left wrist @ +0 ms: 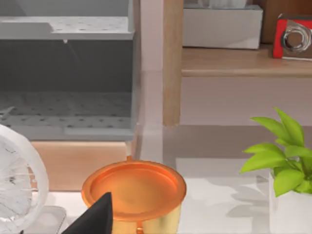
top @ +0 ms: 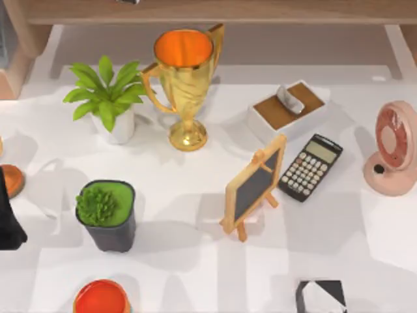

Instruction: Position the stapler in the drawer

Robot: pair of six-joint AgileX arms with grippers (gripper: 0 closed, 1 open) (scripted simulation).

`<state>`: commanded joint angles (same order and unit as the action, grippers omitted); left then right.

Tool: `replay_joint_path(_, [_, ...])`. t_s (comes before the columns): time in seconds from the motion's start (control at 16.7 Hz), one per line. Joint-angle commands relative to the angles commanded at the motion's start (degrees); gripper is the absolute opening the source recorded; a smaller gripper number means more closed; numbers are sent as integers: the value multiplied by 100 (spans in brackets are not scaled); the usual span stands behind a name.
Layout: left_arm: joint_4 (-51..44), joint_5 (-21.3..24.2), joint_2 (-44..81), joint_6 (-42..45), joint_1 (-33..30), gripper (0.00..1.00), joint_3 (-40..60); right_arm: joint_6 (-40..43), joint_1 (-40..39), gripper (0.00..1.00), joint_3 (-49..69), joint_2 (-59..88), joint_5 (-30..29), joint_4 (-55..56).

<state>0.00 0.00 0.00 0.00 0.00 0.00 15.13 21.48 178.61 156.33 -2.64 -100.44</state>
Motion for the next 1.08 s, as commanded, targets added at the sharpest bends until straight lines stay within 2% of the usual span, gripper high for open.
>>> replay_joint_path(0.3, [0,0,0,0,0,100,0,493,-37,0,-369,932,126,90])
replay_joint_path(0.6, [0,0,0,0,0,100,0,508,-40,0,-407,970,123,83])
replay_joint_path(1.08, [0,0,0,0,0,100,0,508,-40,60,-407,970,123,83])
